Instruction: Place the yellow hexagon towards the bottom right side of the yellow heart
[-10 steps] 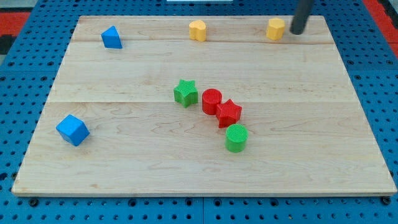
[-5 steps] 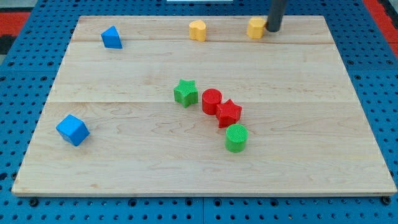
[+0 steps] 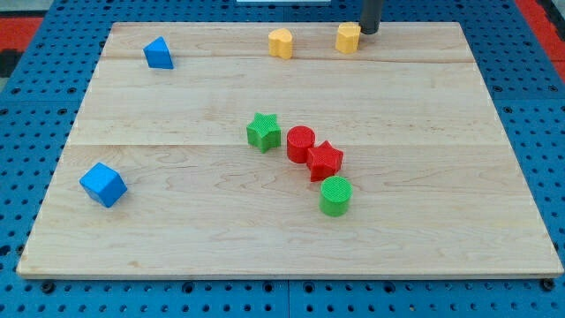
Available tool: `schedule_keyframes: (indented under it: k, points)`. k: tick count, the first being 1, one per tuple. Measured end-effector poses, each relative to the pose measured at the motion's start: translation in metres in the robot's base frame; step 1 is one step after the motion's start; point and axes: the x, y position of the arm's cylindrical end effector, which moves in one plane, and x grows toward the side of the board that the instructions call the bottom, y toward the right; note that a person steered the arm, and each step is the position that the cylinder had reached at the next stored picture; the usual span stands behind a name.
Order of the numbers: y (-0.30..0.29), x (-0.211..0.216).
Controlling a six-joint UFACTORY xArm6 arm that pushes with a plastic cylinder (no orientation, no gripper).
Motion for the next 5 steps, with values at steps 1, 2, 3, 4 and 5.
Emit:
schedule_keyframes:
  k: [1, 2, 3, 4, 5]
  points:
    - [-0.015, 0.000]
    - [-0.050, 0.001]
    - [-0.106, 0.020]
    - [-0.078, 0.026]
    - [-0.078, 0.024]
